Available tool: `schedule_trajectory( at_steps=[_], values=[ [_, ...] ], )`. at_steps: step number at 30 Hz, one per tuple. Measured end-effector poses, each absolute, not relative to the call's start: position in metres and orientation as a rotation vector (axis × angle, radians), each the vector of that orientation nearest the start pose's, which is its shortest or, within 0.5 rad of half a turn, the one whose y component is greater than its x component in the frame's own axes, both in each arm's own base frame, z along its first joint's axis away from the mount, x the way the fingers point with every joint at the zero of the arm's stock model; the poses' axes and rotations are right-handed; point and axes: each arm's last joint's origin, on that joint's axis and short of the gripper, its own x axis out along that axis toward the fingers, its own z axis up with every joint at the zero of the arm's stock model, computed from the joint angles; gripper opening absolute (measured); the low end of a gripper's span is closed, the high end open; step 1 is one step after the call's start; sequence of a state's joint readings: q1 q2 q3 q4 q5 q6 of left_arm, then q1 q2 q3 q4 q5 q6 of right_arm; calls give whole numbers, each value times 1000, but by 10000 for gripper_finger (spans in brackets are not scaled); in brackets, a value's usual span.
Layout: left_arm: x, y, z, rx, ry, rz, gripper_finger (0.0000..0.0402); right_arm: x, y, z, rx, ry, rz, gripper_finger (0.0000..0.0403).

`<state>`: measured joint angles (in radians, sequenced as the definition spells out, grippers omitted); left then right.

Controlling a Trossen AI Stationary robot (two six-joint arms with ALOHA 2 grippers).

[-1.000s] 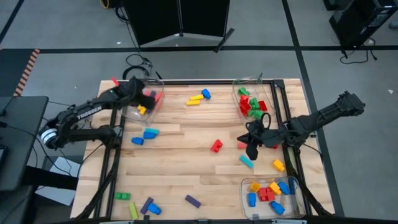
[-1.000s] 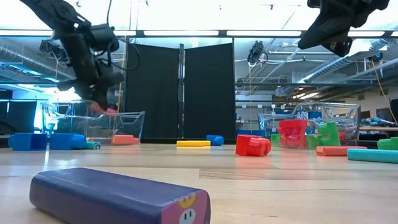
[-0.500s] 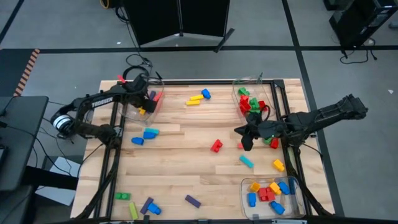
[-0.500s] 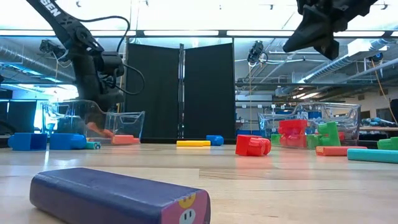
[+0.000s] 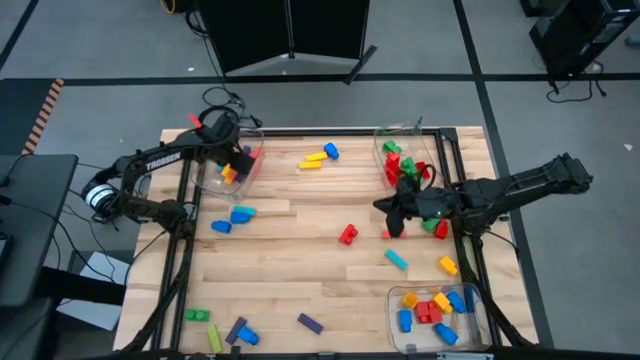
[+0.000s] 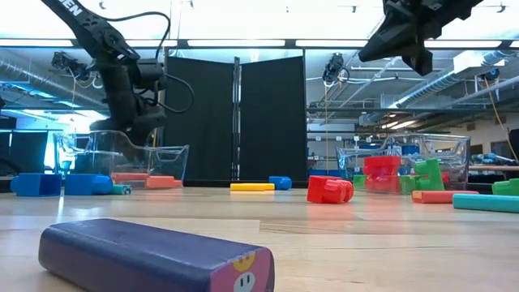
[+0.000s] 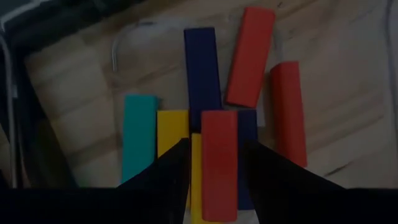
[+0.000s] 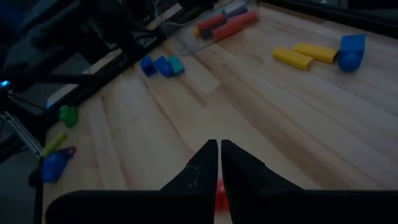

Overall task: Sort blocks by size
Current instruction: Put the blue 1 stud game piece into the bottom transparent bin

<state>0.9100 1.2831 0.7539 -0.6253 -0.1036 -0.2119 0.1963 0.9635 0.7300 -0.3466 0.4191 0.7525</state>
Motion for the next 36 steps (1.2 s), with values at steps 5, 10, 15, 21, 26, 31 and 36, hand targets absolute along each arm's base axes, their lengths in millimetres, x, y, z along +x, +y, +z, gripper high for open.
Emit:
schedule_trajectory(
  at_steps=[5,10,15,21,26,31,36],
  values=[
    [137,181,201,-655,1010,1001,151,200,25,271,561,428,-419,34],
    [138,181,201,-654,1009,999,152,200,23,271,562,427,-427,33],
    [138,181,201,-628,1020,982,155,200,23,271,532,431,-425,32],
    [137,181,201,-612,1028,984,199,200,23,271,524,432,-424,30],
    [139,184,202,-554,1022,971,248,200,23,271,521,432,-426,26],
    [138,182,204,-525,1036,951,266,200,22,271,519,429,-431,28],
    [137,182,221,-491,991,960,266,202,17,275,525,358,-485,29]
  ],
)
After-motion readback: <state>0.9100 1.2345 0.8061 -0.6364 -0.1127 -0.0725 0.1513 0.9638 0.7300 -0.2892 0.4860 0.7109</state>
